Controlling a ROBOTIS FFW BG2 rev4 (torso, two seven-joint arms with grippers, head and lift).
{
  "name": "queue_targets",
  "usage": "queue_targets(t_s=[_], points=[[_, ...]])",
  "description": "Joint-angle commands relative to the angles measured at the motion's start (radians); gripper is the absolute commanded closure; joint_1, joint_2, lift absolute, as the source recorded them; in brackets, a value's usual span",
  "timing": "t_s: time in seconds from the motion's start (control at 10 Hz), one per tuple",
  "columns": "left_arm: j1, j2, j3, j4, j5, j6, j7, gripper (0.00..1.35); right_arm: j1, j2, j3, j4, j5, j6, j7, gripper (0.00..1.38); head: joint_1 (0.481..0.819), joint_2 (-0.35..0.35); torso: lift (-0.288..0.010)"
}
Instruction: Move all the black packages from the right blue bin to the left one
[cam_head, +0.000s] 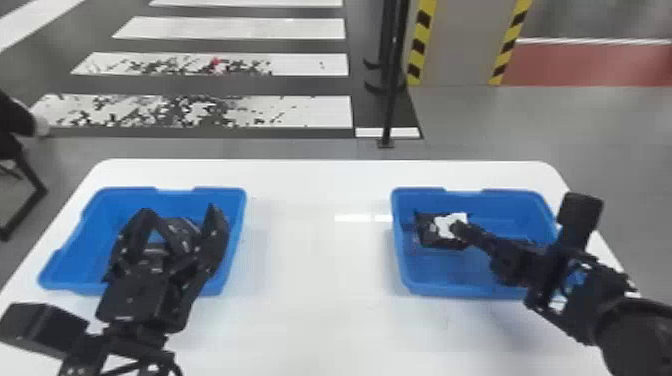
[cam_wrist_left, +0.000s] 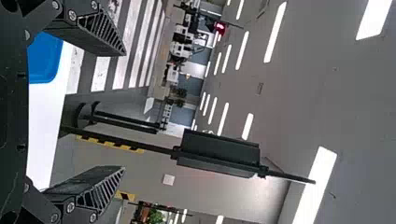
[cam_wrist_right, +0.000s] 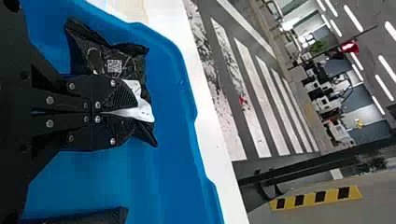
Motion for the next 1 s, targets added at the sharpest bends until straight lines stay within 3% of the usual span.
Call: queue_targets(t_s=[0.0, 0.2, 0.6, 0.9], points=[[0.0, 0.0, 0.0, 0.0, -0.002, -0.028, 0.003, 0.18, 0.044, -0.001, -0.038, -0.063, -0.089, 0.0, 0.032, 1.2, 0.695, -0.008, -0.14], [-0.003, 0.003, -0.02, 0.0, 0.016, -0.041, 0.003, 0.17, 0.042, -0.001, -0.044, -0.07, -0.224, -0.015, 0.116, 1.2, 0.695, 0.01, -0.14], [-0.039, 0.043, -0.152, 0.0, 0.16, 0.006, -0.033, 0.18, -0.019, -0.029, 0.165, -0.1, -0.404, -0.052, 0.181, 1.2, 0.695, 0.073, -0.14], [-0.054, 0.061, -0.202, -0.034, 0.2, 0.063, -0.058, 0.18, -0.056, -0.038, 0.269, -0.063, -0.452, -0.066, 0.184, 1.2, 0.695, 0.1, -0.14]])
